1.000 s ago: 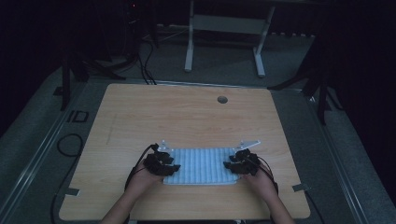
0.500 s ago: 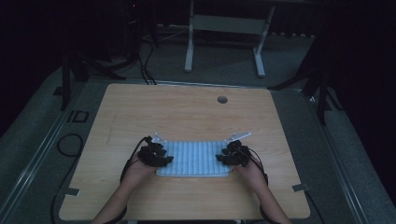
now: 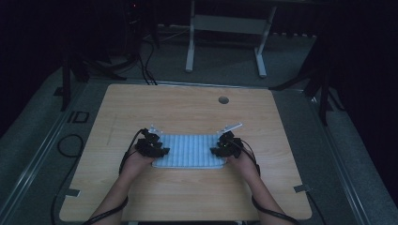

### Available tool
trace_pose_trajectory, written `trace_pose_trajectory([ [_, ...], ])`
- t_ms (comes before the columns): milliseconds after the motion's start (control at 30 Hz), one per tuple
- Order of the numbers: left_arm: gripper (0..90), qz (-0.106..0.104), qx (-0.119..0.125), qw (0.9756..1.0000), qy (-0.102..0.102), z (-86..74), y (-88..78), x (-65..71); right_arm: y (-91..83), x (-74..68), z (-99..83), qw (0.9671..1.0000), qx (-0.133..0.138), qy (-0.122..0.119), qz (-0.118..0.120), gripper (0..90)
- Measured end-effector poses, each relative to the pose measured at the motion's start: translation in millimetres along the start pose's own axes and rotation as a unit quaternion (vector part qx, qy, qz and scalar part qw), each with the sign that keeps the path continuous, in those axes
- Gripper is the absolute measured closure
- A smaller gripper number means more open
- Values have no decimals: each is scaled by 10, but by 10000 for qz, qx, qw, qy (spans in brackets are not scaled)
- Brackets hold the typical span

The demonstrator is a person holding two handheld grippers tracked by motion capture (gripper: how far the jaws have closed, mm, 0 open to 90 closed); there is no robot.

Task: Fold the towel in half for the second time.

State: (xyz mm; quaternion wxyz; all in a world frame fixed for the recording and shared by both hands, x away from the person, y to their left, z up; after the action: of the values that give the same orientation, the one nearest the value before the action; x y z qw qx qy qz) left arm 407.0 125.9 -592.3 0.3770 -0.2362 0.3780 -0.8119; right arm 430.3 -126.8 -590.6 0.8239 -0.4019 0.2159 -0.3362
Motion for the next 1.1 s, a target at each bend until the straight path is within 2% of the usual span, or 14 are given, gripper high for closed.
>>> trace_pose_trajectory([
  [167,545,26,-58,10000,-48,27,5,-87,77,26,121,9999,-107,-12,-22,529],
  [367,545,26,-61,9998,-198,54,13,-167,148,49,227,9998,-160,69,-7,522],
  [567,544,66,-13,9998,-182,60,16,-166,156,56,243,9998,-118,151,16,509],
  [667,533,98,34,9998,-161,60,-29,-158,130,43,241,9998,-71,184,7,456],
  [733,498,168,148,9997,-120,76,-80,-141,93,37,233,9998,-33,177,30,444],
  [800,467,122,236,9995,-144,83,-118,-123,38,46,230,9999,63,149,21,404],
  [867,397,23,295,9993,-212,79,-149,-81,-23,44,227,9995,175,232,159,359],
  [933,348,-18,340,9994,-118,58,-181,-32,-90,39,216,9989,320,271,199,299],
  [1033,253,-87,481,9988,-82,22,-198,28,-178,22,162,9985,439,174,284,233],
  [1100,134,-61,548,9984,-78,-15,-198,41,-225,13,124,9978,527,174,355,231],
])
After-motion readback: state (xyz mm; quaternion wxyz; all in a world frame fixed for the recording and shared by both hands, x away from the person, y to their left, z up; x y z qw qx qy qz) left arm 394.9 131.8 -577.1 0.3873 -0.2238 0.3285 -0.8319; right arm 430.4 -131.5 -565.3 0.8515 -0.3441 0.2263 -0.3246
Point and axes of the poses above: each handheld gripper's, and its own axes: y roughly forward along the jaws, z roughly out of its top, x roughly to its right, the point moved 7 cm from there along y, roughly forward along the jaws, and after that the axes turned 2 degrees about y, right-handed, at the moved point
